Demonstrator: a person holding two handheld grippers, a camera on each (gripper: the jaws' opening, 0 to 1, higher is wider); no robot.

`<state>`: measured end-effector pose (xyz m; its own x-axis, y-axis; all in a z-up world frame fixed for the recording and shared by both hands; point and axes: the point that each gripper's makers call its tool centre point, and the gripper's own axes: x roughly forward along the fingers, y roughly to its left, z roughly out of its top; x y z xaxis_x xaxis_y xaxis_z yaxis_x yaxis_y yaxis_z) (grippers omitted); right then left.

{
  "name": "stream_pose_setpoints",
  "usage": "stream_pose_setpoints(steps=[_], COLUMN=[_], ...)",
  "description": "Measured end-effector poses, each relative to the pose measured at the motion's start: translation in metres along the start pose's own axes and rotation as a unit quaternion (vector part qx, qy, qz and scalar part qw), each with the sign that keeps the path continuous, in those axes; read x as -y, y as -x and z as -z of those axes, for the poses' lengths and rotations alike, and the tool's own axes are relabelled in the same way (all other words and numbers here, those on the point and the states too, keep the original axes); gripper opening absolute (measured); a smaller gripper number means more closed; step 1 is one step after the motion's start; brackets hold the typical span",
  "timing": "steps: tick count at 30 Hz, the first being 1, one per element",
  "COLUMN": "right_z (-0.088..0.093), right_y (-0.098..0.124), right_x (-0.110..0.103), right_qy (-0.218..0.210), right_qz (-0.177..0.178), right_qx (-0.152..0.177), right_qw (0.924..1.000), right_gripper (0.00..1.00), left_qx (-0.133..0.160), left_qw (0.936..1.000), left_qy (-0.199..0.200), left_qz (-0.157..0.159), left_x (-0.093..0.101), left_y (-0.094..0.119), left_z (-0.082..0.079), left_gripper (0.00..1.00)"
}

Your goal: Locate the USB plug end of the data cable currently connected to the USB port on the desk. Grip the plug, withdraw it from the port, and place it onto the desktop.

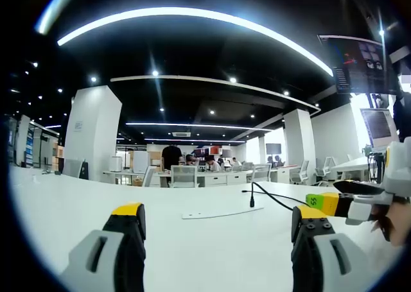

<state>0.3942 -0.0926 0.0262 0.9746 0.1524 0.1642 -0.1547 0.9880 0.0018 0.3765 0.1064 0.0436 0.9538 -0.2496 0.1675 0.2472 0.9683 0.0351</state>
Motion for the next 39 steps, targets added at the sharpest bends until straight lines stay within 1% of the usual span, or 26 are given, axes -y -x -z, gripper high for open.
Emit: stream_pose_setpoints(steps=[8, 11, 16, 21, 26, 39], right_z=[0.0014, 0.0035, 0.0047, 0.0053, 0.0073, 0.0085], right_y=[-0.0004, -0.0008, -0.0025, -0.0025, -0.0023, -0.0032], right_x=[-0.0005, -0.0017, -0.0033, -0.0027, -0.0023, -0.0041], right_qy=[0.001, 0.001, -0.001, -0.007, -0.017, -0.016], right_qz=[-0.001, -0.003, -0.006, -0.006, -0.005, -0.009], right_qx=[-0.002, -0.005, -0.006, -0.005, -0.007, -0.010], right_qw=[1.0000, 1.0000, 1.0000, 0.9999, 0.9998, 0.9998], right_gripper=[0.80, 0.81, 0.82, 0.83, 0.84, 0.84], left_qx=[0.003, -0.001, 0.000, -0.004, -0.002, -0.001], left_qw=[1.0000, 1.0000, 0.9999, 0.9999, 0.9999, 0.9999], left_qy=[0.009, 0.007, 0.012, 0.010, 0.011, 0.009], left_qz=[0.003, 0.004, -0.002, -0.003, -0.006, -0.006], left_x=[0.0007, 0.0016, -0.0028, -0.0036, -0.0060, -0.0052], left_y=[-0.0010, -0.0019, -0.0026, -0.0017, -0.0006, -0.0008], left_z=[-0.0006, 0.0013, 0.0008, 0.0037, 0.0025, 0.0016], left_gripper=[0.94, 0.94, 0.94, 0.94, 0.94, 0.94])
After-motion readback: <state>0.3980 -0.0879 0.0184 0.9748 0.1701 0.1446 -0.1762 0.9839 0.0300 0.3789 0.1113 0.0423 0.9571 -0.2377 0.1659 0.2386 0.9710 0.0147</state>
